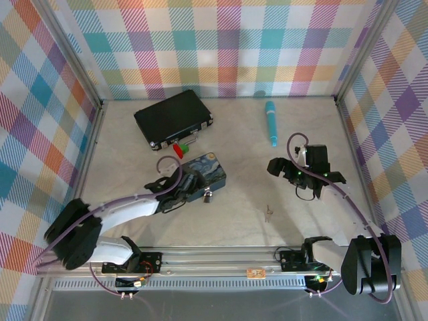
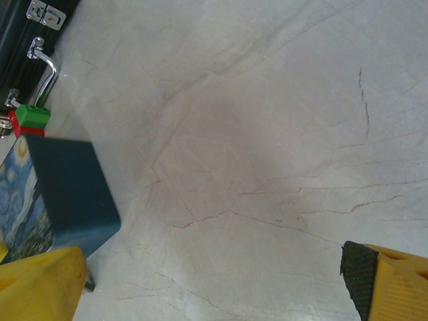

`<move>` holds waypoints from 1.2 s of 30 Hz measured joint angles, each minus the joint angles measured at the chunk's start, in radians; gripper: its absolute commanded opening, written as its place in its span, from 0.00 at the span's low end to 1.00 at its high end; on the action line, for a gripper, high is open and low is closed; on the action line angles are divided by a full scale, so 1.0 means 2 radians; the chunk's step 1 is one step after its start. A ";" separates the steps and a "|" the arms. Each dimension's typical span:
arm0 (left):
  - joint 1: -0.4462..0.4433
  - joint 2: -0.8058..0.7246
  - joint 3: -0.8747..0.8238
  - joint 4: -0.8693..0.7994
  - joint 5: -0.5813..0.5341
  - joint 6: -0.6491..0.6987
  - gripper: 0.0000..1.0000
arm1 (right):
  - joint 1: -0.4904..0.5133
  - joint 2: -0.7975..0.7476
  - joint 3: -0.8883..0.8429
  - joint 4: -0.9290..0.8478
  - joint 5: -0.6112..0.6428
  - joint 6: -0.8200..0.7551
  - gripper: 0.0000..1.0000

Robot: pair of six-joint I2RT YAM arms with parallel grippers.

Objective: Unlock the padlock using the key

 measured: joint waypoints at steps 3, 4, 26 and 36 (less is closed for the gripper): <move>-0.012 0.064 0.040 0.038 -0.005 -0.027 0.85 | 0.000 0.000 -0.006 -0.002 -0.003 0.000 0.96; -0.014 0.080 0.050 0.051 -0.004 -0.036 0.83 | 0.000 0.000 -0.007 -0.002 -0.003 -0.001 0.96; 0.008 0.169 0.159 0.077 -0.021 -0.002 0.97 | 0.142 0.010 -0.033 -0.103 0.094 0.047 0.68; 0.019 -0.014 0.087 0.035 -0.002 0.090 0.98 | 0.256 0.103 -0.028 -0.144 0.184 0.123 0.56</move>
